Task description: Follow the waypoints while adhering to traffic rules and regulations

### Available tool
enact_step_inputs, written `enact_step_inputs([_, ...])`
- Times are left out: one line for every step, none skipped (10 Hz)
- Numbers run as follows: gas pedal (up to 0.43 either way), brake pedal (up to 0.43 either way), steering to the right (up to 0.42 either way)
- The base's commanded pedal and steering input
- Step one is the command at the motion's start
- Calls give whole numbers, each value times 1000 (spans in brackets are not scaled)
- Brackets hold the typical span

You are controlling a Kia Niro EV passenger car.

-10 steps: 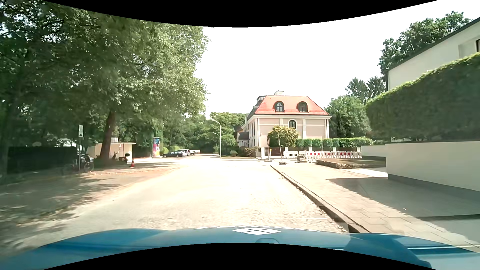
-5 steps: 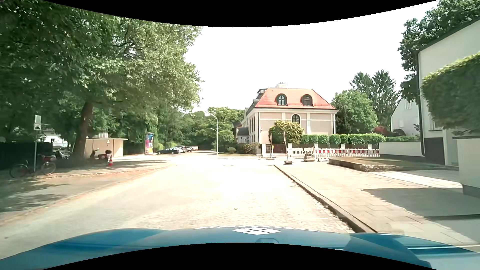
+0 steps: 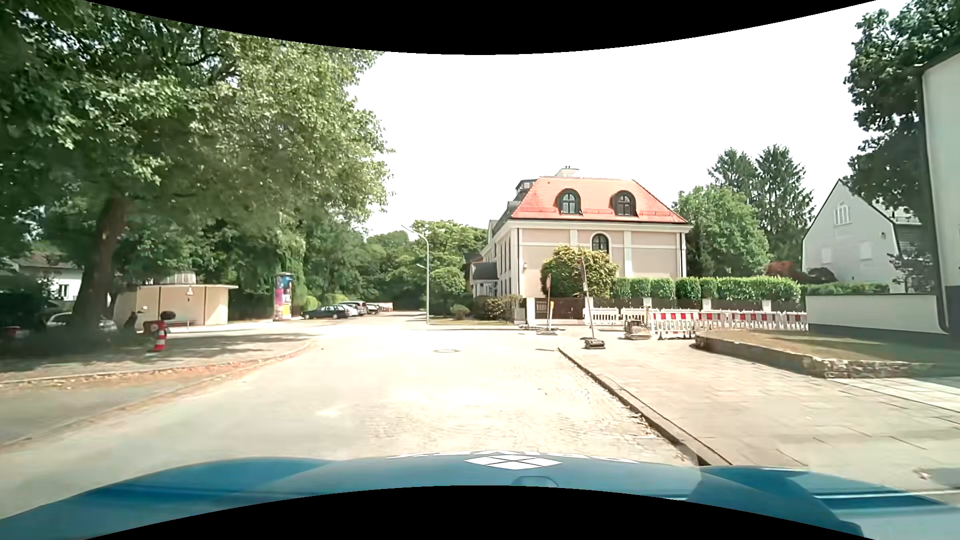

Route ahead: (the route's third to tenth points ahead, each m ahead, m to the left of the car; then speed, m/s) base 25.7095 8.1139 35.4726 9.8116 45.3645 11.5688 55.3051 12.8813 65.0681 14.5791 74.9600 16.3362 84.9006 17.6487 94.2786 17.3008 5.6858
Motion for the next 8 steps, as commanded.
enact_step_inputs([98, 0, -9])
enact_step_inputs([98, 0, -14])
enact_step_inputs([98, 0, -15])
enact_step_inputs([98, 0, -15])
enact_step_inputs([98, 0, -16])
enact_step_inputs([98, 0, -20])
enact_step_inputs([98, 0, -25])
enact_step_inputs([98, 0, -35])
